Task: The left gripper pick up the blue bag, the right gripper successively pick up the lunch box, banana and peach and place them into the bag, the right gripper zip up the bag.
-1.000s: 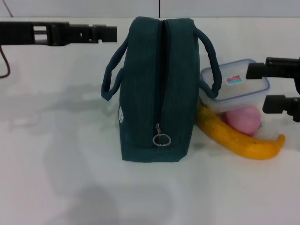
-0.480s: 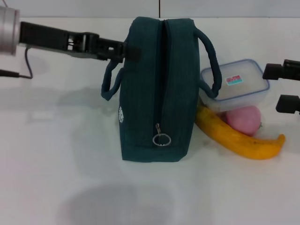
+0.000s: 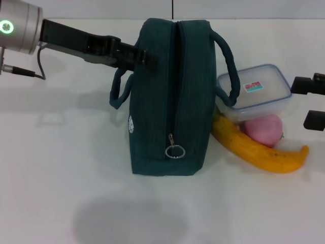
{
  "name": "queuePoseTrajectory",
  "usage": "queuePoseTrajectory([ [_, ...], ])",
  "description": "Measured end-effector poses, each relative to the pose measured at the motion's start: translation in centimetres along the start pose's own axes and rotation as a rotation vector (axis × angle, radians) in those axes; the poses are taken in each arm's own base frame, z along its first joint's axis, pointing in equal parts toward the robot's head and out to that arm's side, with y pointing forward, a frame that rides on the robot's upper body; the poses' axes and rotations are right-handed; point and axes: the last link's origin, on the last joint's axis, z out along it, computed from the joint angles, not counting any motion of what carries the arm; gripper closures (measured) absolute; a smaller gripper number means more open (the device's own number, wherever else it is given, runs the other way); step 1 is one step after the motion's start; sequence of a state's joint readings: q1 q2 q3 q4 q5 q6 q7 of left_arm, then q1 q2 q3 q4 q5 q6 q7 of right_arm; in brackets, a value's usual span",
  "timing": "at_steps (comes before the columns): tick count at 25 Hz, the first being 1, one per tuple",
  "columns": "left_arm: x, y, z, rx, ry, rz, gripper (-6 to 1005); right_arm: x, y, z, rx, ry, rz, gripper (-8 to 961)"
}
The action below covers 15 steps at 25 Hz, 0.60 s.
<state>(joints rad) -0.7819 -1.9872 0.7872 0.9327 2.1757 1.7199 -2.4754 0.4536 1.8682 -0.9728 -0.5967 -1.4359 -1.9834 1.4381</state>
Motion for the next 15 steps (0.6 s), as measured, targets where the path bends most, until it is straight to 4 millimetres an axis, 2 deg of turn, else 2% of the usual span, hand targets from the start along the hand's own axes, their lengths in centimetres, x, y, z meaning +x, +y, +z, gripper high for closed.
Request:
queuePoseTrajectory([
  [15, 0.32, -0.39, 0.32, 0.055, -0.028, -0.046, 170, 0.60, 0.35, -0.40, 0.016, -0.006, 0.006, 182],
])
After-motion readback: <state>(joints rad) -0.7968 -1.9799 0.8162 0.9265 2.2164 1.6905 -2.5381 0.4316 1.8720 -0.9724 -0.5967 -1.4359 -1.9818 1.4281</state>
